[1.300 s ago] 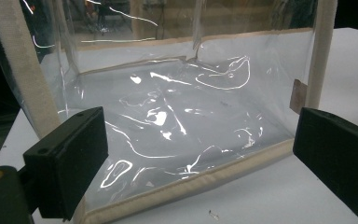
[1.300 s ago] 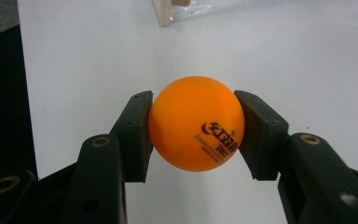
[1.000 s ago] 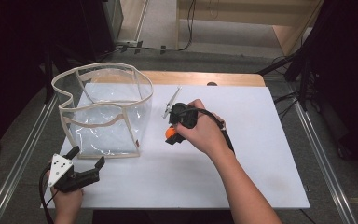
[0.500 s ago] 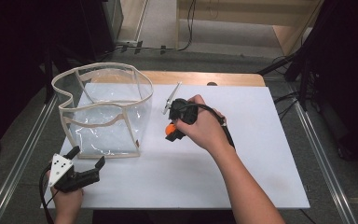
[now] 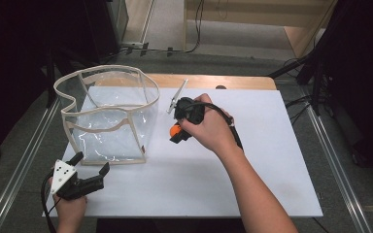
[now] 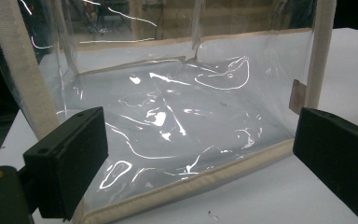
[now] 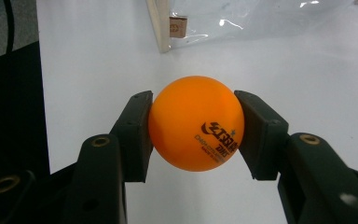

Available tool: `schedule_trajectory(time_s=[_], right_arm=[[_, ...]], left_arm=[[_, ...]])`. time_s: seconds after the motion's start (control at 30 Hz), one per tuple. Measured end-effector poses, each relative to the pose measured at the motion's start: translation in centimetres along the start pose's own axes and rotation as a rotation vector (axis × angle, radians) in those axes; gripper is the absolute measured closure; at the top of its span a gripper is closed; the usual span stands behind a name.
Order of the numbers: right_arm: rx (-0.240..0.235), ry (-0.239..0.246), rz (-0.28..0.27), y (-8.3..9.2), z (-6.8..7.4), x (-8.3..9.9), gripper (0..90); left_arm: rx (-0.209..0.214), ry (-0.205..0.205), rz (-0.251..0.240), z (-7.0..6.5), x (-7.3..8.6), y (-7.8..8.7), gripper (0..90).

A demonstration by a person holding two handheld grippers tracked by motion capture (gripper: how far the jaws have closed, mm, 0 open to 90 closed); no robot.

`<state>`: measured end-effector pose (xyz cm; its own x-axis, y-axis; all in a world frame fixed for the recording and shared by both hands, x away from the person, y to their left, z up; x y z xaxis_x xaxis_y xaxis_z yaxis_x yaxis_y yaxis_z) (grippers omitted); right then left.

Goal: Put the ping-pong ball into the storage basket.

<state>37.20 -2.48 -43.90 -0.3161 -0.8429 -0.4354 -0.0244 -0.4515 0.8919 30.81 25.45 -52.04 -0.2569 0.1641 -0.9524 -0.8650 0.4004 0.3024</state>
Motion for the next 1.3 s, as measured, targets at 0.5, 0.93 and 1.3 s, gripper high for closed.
schedule_trajectory(time_s=[0.5,0.93,1.3], right_arm=[[-0.012,0.006,-0.019,0.8,-0.2,-1.3,48.1],[-0.015,0.006,-0.032,1.7,-0.5,-1.8,48.1],[-0.02,0.002,-0.045,2.4,-0.9,-2.5,48.1]], left_arm=[[0.003,-0.007,0.0,0.0,0.0,0.0,3.7],[0.005,-0.01,0.001,-0.1,0.0,0.0,3.7],[0.009,-0.007,0.001,-0.1,0.0,0.0,3.7]])
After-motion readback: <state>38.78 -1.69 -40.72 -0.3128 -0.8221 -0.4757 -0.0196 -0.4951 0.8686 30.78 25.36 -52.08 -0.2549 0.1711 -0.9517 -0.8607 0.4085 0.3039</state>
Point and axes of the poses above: each handheld gripper's, and its own axes: y roughly backward along the jaws, x roughly out of its underside, z roughly to its left, the point moved 9 cm from there along -y, roughly forward along the jaws, and after that the axes turned 2 degrees about -y, right-handed, at the moved point
